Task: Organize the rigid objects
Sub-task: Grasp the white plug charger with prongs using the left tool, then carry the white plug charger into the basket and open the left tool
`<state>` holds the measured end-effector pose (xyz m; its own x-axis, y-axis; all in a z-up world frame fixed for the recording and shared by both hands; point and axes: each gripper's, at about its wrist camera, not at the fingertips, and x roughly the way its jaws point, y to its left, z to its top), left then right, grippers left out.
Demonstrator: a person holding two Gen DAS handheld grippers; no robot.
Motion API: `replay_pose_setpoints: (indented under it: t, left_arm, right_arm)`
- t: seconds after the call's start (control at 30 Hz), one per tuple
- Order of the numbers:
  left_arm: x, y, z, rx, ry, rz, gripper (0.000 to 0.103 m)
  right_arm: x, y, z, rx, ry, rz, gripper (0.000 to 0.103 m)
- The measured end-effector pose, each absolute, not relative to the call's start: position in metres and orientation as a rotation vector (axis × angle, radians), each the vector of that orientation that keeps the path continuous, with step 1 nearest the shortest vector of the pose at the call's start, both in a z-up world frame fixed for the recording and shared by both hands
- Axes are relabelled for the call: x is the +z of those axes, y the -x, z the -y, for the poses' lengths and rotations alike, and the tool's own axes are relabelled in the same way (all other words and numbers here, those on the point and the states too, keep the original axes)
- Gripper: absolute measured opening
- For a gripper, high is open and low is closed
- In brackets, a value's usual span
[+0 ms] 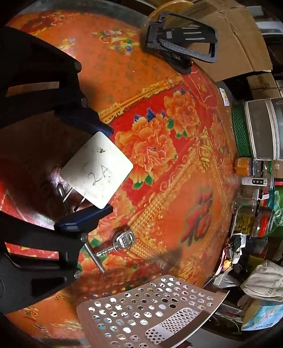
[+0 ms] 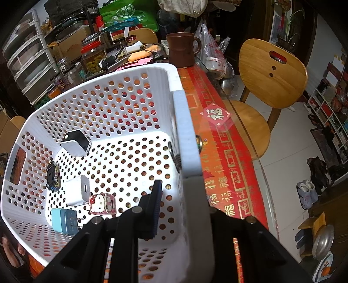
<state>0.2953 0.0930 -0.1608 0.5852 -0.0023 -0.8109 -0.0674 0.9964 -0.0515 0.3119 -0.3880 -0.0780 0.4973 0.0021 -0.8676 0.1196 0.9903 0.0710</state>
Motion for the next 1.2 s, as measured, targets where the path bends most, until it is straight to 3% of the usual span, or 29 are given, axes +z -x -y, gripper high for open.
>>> replay_pose_setpoints:
  t: [0.63,0.9,1.2]
  left_arm:
    - [-0.057,-0.288,-0.070,0.087,-0.078,-0.753,0.061]
    - [0.006,-0.285,-0.017,0.032,-0.150,-0.664,0.061]
    - [0.029,-0.297,0.044,-0.069,-0.191,-0.662,0.061]
  right_arm:
    - [-0.078,-0.312,0.387,-0.063,-0.126,-1.052,0.022]
    - [-0.078,-0.312,0.387,-0.060,-0.126,-1.050,0.022]
    - [-0.077,-0.313,0.387,-0.058,-0.125,-1.048,0.022]
